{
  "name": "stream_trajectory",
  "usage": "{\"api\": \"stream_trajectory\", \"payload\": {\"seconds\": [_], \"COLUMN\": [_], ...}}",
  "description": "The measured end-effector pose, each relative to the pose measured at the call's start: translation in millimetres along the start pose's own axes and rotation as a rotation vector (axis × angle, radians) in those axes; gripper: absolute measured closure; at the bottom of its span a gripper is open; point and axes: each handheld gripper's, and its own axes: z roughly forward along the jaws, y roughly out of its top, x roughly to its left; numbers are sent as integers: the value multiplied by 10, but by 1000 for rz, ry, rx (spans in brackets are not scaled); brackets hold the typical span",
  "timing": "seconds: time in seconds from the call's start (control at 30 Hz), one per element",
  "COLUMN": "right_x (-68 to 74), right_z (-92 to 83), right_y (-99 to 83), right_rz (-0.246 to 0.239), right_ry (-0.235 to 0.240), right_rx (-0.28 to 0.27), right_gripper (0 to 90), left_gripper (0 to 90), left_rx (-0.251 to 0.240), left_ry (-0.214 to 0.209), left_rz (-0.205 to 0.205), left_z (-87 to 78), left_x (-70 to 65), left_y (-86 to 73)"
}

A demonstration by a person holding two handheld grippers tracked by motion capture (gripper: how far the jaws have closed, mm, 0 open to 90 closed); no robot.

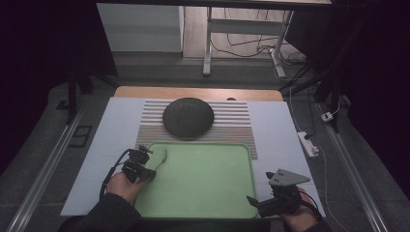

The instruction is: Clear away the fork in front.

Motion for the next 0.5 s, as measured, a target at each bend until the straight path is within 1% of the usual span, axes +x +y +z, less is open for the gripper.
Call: {"api": "stream_trajectory", "payload": {"seconds": [0.1,0.23,0.4,0.5], "right_x": [-2,1,2,-2], "right_z": [6,8,7,7], "right_y": [2,3,2,2], "right_rz": [-4,-5,-6,-3], "right_ry": [3,8,9,8], "right_rx": [3,7,7,6], "right_gripper": [0,0,0,0], "left_gripper": [819,799,751,704], "left_rx": [0,-12,-68,-118], "left_ry": [4,5,-8,-5], "left_rz": [3,8,18,51], "left_z": [-1,-20,-96,-143], "left_x": [0,9,47,68], "left_y": [1,4,14,39]}}
